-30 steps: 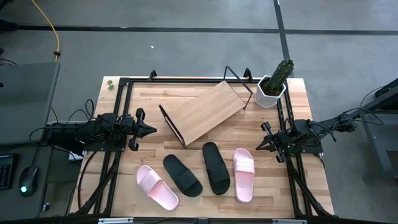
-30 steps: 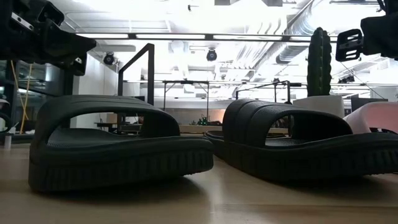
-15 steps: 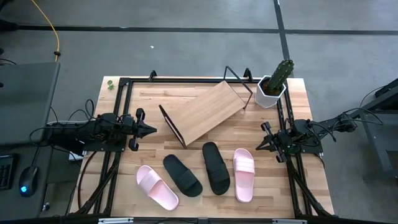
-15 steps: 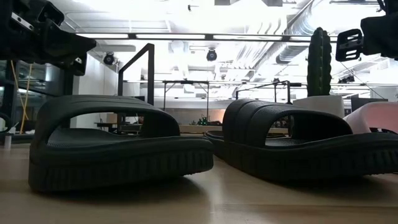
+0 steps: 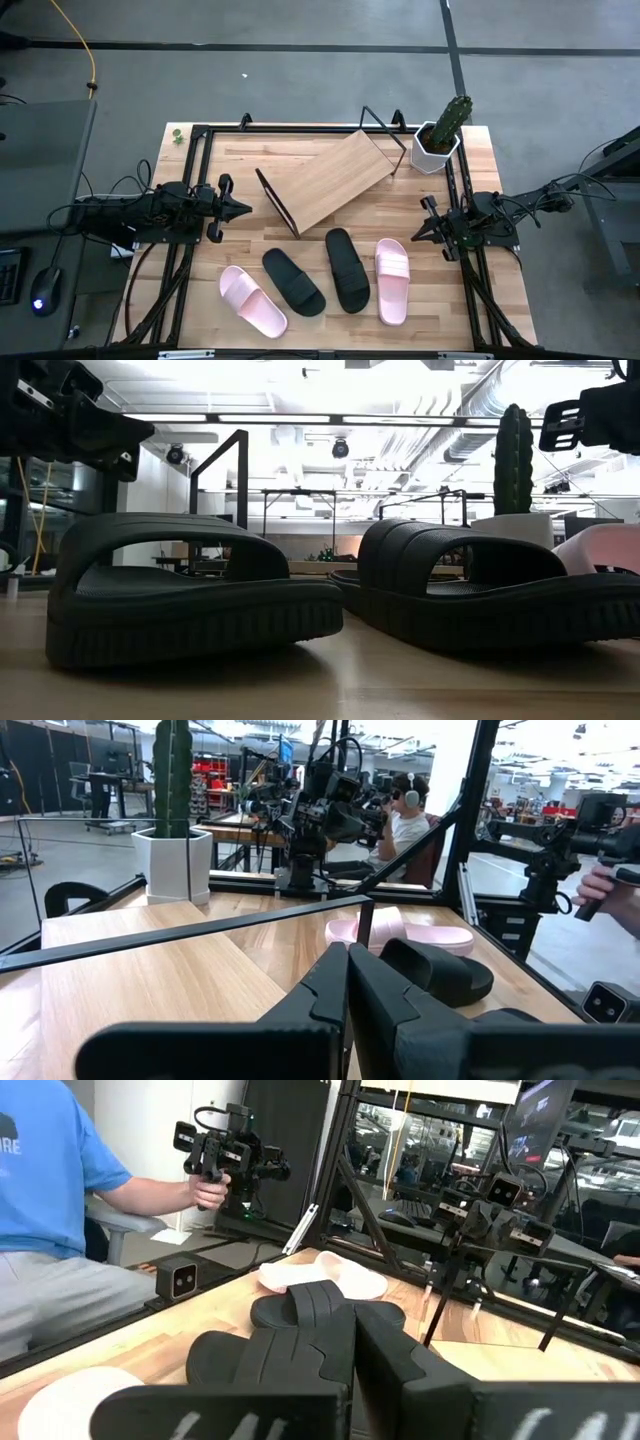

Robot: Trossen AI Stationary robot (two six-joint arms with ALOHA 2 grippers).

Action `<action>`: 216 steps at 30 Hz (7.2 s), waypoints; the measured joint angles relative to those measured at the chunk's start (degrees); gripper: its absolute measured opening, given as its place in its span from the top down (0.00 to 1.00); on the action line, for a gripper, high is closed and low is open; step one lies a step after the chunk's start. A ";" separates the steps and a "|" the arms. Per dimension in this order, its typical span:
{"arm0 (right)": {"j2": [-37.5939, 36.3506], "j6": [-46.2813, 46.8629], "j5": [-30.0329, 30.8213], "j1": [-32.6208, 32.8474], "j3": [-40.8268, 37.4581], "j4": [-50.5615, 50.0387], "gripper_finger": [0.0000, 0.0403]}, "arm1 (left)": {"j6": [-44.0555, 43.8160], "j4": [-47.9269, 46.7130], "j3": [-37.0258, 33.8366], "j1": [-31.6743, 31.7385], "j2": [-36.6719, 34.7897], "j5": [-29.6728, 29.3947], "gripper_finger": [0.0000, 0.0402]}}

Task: Pick and place slides into the shelf
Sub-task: Put the right pink slide on the shelf

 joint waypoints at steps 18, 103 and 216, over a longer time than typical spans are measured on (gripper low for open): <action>0.00 6.71 0.79 0.00 -0.02 1.03 1.00 | -1.98 -0.22 -0.02 0.02 0.00 -2.02 1.00; 13.93 13.77 25.20 0.00 32.36 -11.05 1.00 | -5.79 -15.71 33.00 0.02 12.74 -8.10 1.00; 98.21 45.67 71.25 41.75 119.40 -91.54 1.00 | -7.50 -19.78 64.28 0.00 40.87 3.28 1.00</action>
